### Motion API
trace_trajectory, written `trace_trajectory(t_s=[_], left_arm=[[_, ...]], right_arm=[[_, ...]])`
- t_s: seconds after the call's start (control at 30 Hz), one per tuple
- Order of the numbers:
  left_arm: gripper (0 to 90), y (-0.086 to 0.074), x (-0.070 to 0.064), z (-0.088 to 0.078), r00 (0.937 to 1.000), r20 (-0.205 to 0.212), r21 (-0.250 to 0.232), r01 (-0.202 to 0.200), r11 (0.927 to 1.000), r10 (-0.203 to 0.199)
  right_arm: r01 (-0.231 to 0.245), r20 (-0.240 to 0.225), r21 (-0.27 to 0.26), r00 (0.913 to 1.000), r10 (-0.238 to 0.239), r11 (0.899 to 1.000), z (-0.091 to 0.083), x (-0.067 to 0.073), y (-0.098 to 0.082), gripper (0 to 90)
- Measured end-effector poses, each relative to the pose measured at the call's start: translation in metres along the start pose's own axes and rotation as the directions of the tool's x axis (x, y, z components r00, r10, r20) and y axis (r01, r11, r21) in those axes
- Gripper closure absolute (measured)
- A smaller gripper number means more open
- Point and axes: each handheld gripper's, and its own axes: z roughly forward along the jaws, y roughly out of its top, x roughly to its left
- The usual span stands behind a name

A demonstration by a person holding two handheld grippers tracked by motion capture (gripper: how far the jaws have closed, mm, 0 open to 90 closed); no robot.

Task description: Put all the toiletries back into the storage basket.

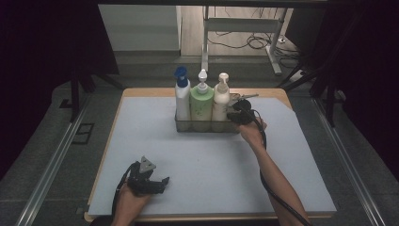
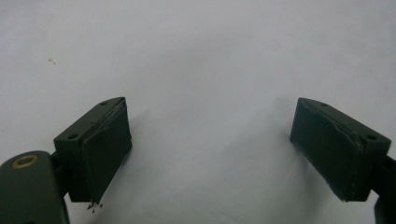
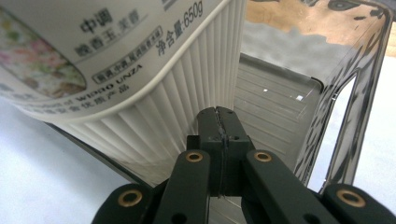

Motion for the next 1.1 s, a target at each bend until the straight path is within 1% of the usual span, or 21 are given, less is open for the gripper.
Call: trace_trajectory(t_s=[0.27,0.33,0.47,0.53,0.6,0.63,0.7,0.77,0.87,0.9,1.0,1.03,1.1], left_arm=[[12.0,0.000,0.000,0.000,1.0000,0.000,0.005,-0.004,1.0000,0.004],[12.0,0.000,0.000,0.000,1.0000,0.000,0.001,-0.001,1.0000,0.001],[12.0,0.000,0.000,0.000,1.0000,0.000,0.001,-0.002,1.0000,0.002],[12.0,0.000,0.000,0.000,1.0000,-0.001,0.001,-0.002,1.0000,0.002],[12.0,0.000,0.000,0.000,1.0000,0.000,0.000,-0.001,1.0000,0.001],[12.0,0.000,0.000,0.000,1.0000,0.000,0.000,0.000,1.0000,0.000],[12.0,0.000,0.000,0.000,1.0000,0.000,0.000,-0.001,1.0000,0.001],[12.0,0.000,0.000,0.000,1.0000,0.000,0.000,-0.001,1.0000,0.001],[12.0,0.000,0.000,0.000,1.0000,0.000,0.000,-0.001,1.0000,0.001],[12.0,0.000,0.000,0.000,1.0000,0.000,0.000,-0.001,1.0000,0.001],[12.0,0.000,0.000,0.000,1.0000,0.000,0.000,-0.001,1.0000,0.001],[12.0,0.000,0.000,0.000,1.0000,0.000,0.000,-0.001,1.0000,0.001],[12.0,0.000,0.000,0.000,1.0000,0.000,-0.001,-0.001,1.0000,0.001]], right_arm=[[-0.007,0.021,-0.001,0.9998,0.007,1.000,0.000,0.004,-0.001,89.7],[-0.003,0.029,0.000,0.9996,0.003,1.000,0.000,0.005,-0.001,89.7],[0.008,0.030,-0.001,0.9995,-0.007,1.000,0.000,0.004,-0.002,89.2],[0.015,0.036,-0.008,0.9993,-0.014,1.000,-0.002,0.004,-0.002,84.3],[0.013,0.030,-0.014,0.9995,-0.012,1.000,-0.005,0.002,-0.002,80.6],[0.011,0.034,-0.024,0.9994,-0.010,1.000,-0.008,0.001,-0.002,77.3],[0.015,0.037,-0.030,0.9992,-0.014,0.999,-0.010,0.001,-0.003,73.6],[0.032,0.052,-0.038,0.9982,-0.030,0.999,-0.014,0.001,-0.004,67.0],[0.045,0.058,-0.046,0.9974,-0.042,0.998,-0.018,0.000,-0.004,60.0],[0.050,0.059,-0.051,0.9971,-0.047,0.997,-0.021,-0.001,-0.005,56.2],[0.060,0.044,-0.054,0.9974,-0.057,0.997,-0.026,-0.003,-0.005,49.5],[0.064,0.046,-0.059,0.9970,-0.061,0.996,-0.028,-0.003,-0.005,47.7],[0.060,0.035,-0.064,0.9977,-0.058,0.996,-0.033,-0.004,-0.005,44.8]])
